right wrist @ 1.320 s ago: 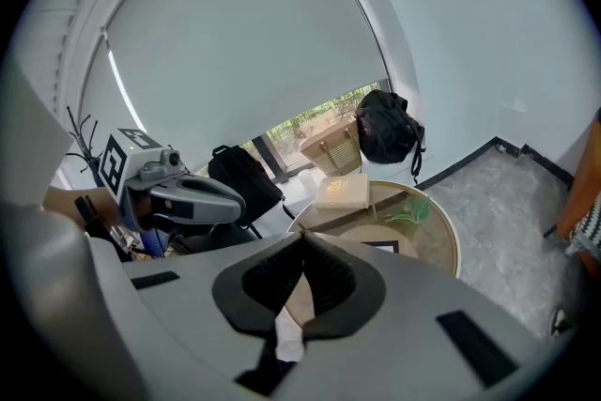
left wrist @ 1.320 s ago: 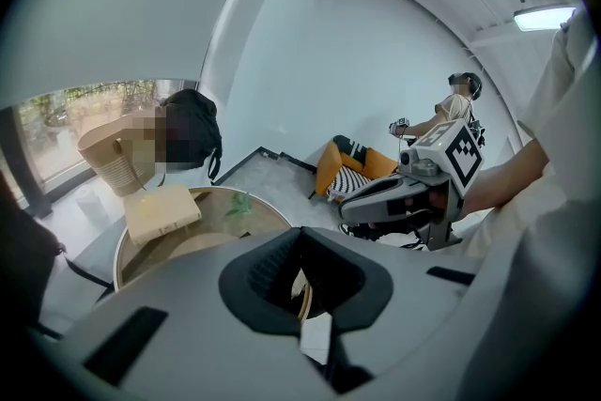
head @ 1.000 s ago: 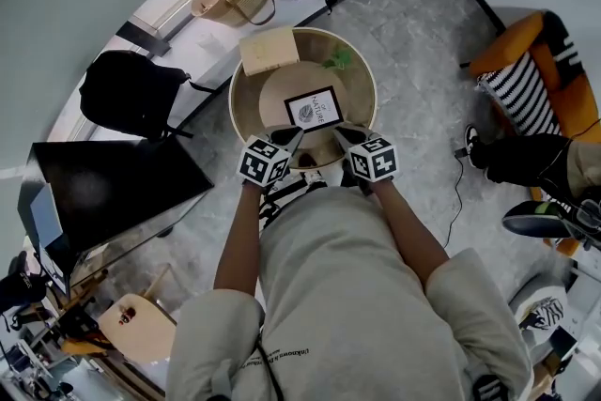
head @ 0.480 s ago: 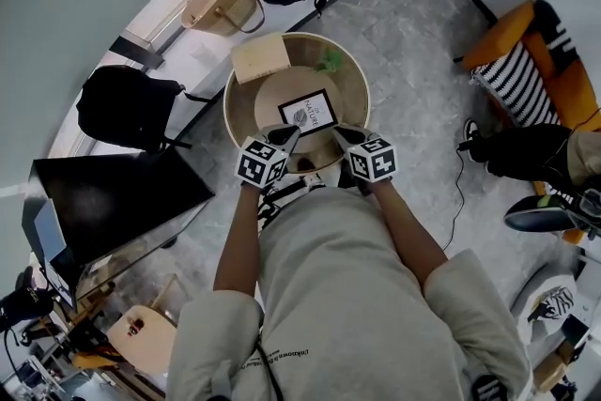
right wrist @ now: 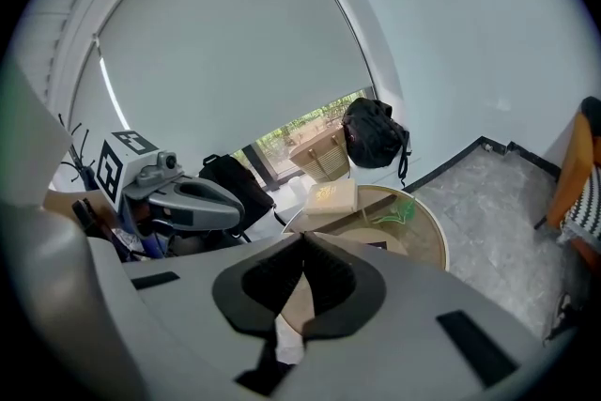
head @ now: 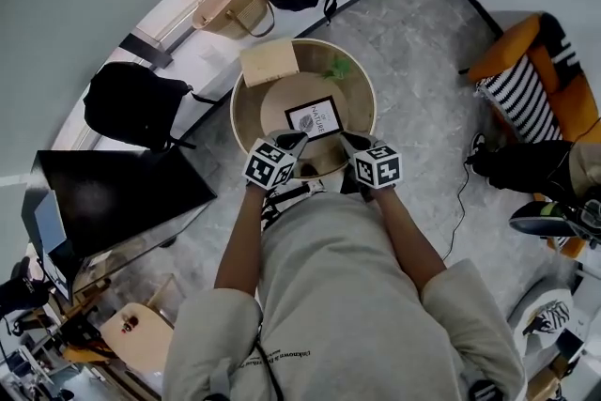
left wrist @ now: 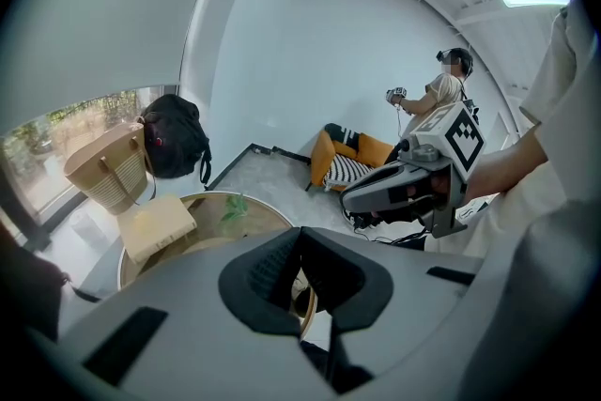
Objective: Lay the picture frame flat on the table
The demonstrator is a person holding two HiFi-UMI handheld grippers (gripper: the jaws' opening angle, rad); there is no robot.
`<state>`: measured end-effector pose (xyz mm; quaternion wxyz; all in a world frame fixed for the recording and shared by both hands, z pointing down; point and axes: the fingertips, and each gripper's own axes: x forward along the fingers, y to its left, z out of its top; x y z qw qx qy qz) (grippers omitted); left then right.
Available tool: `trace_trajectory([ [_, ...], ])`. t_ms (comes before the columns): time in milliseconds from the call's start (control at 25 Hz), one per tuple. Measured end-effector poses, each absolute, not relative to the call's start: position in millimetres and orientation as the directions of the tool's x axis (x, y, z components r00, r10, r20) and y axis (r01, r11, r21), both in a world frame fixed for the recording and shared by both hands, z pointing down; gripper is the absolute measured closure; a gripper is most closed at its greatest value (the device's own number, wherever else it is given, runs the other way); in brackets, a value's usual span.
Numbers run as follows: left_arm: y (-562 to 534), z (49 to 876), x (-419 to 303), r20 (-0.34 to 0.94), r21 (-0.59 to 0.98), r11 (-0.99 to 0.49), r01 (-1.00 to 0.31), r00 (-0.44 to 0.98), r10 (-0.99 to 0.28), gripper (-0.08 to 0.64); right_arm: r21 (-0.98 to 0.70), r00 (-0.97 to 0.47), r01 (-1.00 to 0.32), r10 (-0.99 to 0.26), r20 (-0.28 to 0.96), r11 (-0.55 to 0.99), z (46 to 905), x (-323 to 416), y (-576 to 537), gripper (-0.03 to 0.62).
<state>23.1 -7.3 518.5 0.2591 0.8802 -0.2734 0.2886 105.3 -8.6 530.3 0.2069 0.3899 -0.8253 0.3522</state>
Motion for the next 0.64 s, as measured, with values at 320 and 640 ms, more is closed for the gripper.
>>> trace_trajectory([
  [320, -7, 519, 14, 0.641, 0.307, -0.703, -0.641, 0.686, -0.344, 0.538, -0.409, -0.621, -0.777, -0.477, 0.622, 0.478, 530, 94, -8, 0.559],
  [640, -8, 518, 14, 0.634, 0.308, -0.705, -0.639, 0.690, -0.349, 0.538, -0.405, -0.617, -0.780, -0.479, 0.625, 0.477, 529, 94, -10, 0.559],
])
